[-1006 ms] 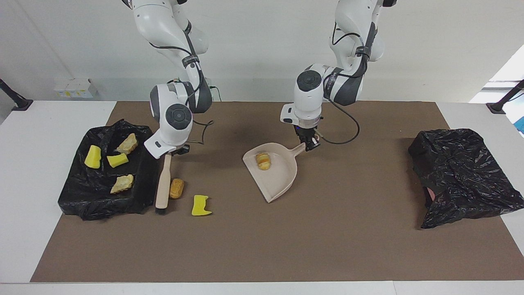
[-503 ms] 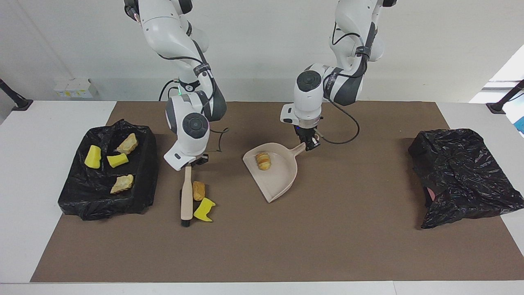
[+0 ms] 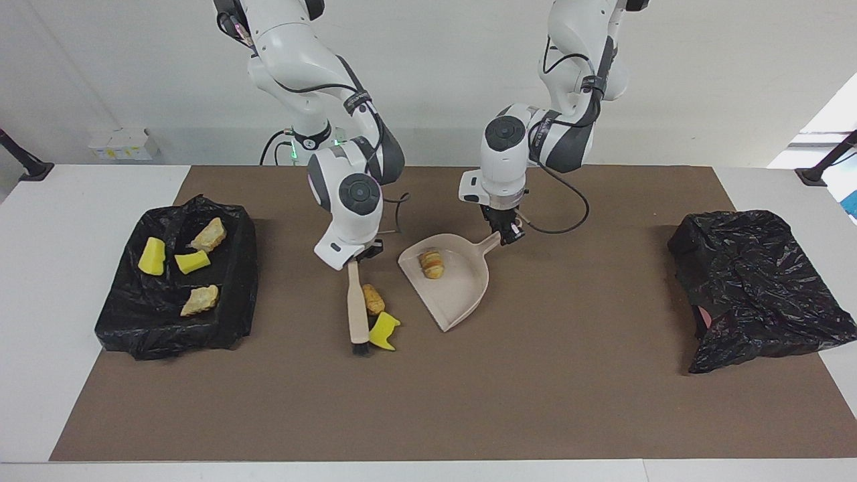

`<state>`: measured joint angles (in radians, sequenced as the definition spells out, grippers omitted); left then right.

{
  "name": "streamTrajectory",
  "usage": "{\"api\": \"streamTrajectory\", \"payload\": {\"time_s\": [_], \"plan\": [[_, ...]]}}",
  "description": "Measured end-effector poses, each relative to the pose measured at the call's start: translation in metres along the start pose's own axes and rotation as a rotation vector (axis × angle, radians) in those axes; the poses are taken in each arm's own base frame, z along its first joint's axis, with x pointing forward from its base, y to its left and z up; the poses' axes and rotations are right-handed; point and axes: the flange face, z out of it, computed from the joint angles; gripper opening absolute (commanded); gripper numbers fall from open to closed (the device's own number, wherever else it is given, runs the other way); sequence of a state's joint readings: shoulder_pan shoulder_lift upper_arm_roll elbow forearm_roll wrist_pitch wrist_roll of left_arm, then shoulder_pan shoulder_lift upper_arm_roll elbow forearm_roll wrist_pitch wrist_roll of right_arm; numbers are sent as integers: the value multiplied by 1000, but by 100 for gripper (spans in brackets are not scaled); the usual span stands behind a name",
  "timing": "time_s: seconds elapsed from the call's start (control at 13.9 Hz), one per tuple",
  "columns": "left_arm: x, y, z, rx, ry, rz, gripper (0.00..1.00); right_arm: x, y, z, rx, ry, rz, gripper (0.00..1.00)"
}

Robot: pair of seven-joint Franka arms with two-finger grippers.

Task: Sweep and dump trash in bin
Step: 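Sweep the bread and yellow sponge into the dustpan with the right gripper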

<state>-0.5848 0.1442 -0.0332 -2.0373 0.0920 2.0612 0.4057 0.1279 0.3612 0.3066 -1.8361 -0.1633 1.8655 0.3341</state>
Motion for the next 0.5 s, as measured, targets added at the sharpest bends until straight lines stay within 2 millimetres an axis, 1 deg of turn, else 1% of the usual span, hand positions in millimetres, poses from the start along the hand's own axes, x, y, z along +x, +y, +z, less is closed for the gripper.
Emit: {"api": "streamTrajectory", "payload": {"time_s": [0.22,0.5], "plan": [[-2,1,4,-6,-14,-6,0,-15,-34,-2,40,-49,-43,0],[-4,2,8,-11,-24,-10,0,-43,-87,-9,83,-102,-126,0]]}}
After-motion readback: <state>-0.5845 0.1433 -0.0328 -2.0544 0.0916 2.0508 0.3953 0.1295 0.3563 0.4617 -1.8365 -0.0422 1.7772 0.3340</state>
